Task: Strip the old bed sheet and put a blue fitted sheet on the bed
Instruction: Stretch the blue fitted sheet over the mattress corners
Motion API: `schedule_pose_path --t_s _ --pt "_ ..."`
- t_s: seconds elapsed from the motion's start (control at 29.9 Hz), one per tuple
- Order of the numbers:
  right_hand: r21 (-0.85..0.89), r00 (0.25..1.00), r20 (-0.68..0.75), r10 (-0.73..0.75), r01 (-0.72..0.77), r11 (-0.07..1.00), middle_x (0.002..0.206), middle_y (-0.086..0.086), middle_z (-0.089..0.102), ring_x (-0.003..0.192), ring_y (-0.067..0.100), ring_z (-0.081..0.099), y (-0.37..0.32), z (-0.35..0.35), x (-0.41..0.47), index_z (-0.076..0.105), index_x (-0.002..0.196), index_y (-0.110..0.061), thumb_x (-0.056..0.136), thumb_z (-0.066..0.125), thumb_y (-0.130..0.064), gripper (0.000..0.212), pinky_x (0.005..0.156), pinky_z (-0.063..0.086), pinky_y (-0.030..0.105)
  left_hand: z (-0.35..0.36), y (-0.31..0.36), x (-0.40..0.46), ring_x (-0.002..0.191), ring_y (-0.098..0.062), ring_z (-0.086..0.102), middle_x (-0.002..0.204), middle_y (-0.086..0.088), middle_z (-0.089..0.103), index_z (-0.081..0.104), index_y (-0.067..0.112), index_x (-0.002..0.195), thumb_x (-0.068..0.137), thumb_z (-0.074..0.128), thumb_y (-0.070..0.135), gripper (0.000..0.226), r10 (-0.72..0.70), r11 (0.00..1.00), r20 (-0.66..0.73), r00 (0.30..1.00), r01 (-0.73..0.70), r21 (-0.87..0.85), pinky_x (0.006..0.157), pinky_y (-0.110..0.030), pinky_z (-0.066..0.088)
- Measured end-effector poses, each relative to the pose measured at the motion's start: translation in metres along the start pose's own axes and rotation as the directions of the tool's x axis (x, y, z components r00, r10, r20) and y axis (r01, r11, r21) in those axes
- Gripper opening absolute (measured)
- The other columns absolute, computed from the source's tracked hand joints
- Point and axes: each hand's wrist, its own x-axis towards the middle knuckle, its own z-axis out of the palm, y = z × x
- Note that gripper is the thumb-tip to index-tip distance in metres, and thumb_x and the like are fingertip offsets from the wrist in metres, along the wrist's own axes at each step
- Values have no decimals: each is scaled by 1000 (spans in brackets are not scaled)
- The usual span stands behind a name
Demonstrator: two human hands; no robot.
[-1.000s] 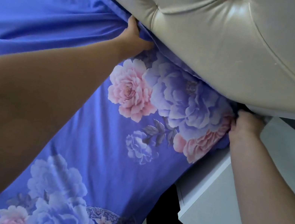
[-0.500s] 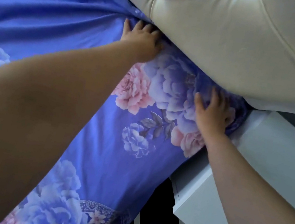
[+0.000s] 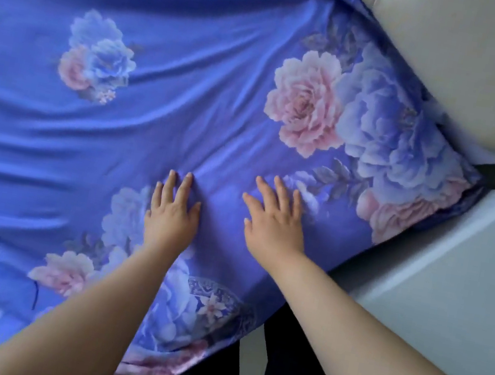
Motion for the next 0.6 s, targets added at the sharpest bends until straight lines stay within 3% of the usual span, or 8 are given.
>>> schedule_pose_path --t_s 0.1,0.2,0.27,0.33,0.4,0.53,0.6 --pt "-103 952 286 -113 147 984 160 -4 6 147 24 -6 -45 28 -18 34 143 -26 97 40 -27 47 113 -9 56 6 -81 -32 143 -31 19 159 -7 10 20 25 150 92 52 28 67 -134 989 120 984 140 -47 113 -43 23" --pt "-106 882 447 -147 215 971 160 -8 4 147 21 -8 -92 59 -39 35 142 -29 96 40 -28 46 113 -9 56 8 -159 -64 137 -33 32 158 -6 13 22 23 149 91 52 26 66 -213 972 213 954 229 -50 109 -43 31" --pt "-88 852 505 -141 213 973 159 -9 7 147 19 -4 -129 81 -53 38 140 -31 96 42 -34 45 114 -4 55 10 -209 -84 129 -34 43 153 -7 25 33 21 143 90 52 25 57 -210 974 222 952 224 -43 102 -47 38" --pt "-80 837 531 -134 206 975 158 -9 13 147 18 3 -167 103 -66 42 138 -30 95 43 -43 44 115 2 52 8 -254 -107 119 -36 50 139 -12 43 46 18 132 89 49 28 44 -173 984 172 970 178 -12 93 -48 43" --pt "-51 840 527 -127 180 982 155 -5 24 145 19 15 -211 128 -81 46 136 -29 94 42 -50 47 116 11 49 8 -301 -130 114 -38 54 128 -16 53 56 12 122 84 45 37 47 -89 996 53 995 88 18 91 -48 45" --pt "133 901 405 -156 111 985 137 2 50 126 24 46 -304 185 -128 47 132 -26 84 50 -64 61 105 36 41 8 -392 -181 123 -42 49 136 -22 50 55 7 127 77 62 40 60 -112 994 -241 964 113 -9 97 -54 42" --pt "122 928 315 -199 168 978 133 4 53 121 27 51 -345 211 -155 49 131 -22 76 63 -59 68 101 39 42 11 -433 -205 131 -39 41 143 -18 43 47 9 135 72 73 48 78 -128 990 -234 964 139 27 101 -55 36"
